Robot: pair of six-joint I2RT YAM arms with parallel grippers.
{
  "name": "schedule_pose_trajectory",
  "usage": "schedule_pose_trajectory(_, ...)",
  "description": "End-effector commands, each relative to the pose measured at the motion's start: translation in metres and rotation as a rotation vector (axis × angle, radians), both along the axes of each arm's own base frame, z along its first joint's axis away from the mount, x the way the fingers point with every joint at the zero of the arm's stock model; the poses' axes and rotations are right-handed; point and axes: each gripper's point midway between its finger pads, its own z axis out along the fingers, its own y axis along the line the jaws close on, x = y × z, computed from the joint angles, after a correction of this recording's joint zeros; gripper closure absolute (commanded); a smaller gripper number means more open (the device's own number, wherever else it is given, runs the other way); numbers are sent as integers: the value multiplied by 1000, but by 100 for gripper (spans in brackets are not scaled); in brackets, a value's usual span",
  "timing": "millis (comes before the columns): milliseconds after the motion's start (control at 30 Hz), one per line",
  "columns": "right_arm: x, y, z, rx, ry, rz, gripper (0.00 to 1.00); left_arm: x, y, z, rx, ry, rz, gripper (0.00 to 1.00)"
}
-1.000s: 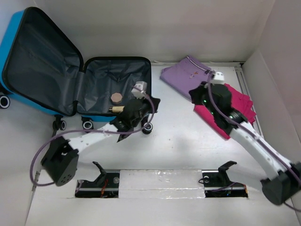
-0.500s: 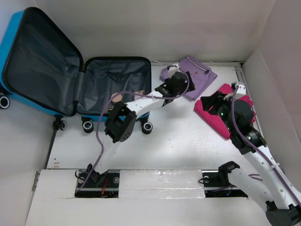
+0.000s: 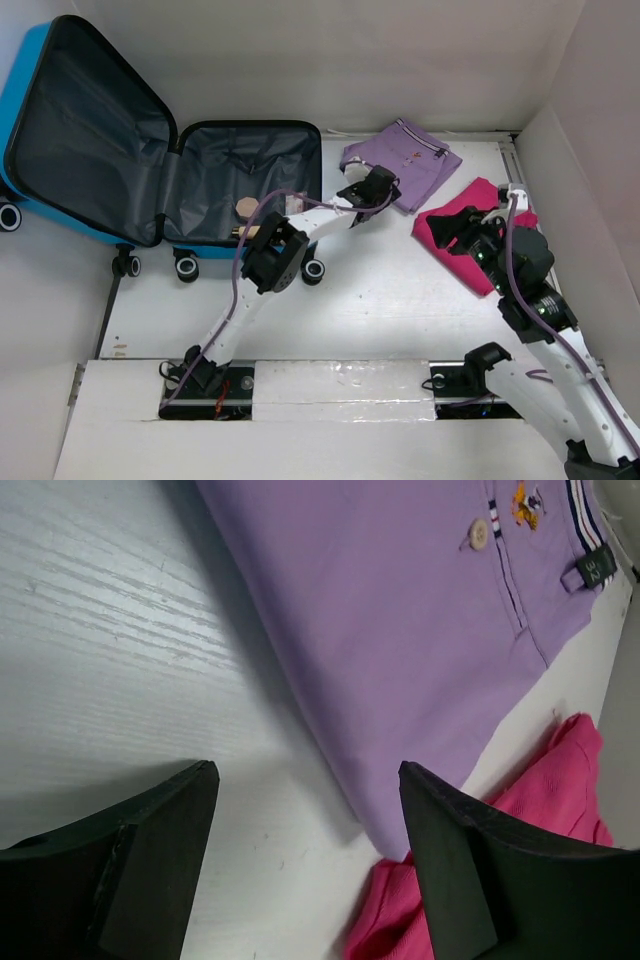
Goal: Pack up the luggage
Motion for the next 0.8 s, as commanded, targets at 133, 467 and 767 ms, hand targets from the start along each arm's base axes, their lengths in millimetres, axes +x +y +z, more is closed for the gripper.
schedule_pose_trajectory(133,-7,5,3,-4,-18,51,47,24,5,-37,-67,83,137,37)
schedule_pose_trajectory(467,-17,8,10,-8,-30,82,47,57,7,-32,-132,54,183,49)
schedule_pose_trajectory(767,-30,4,36,11,-79,91,47,81,11,-32,-174,8,102,100)
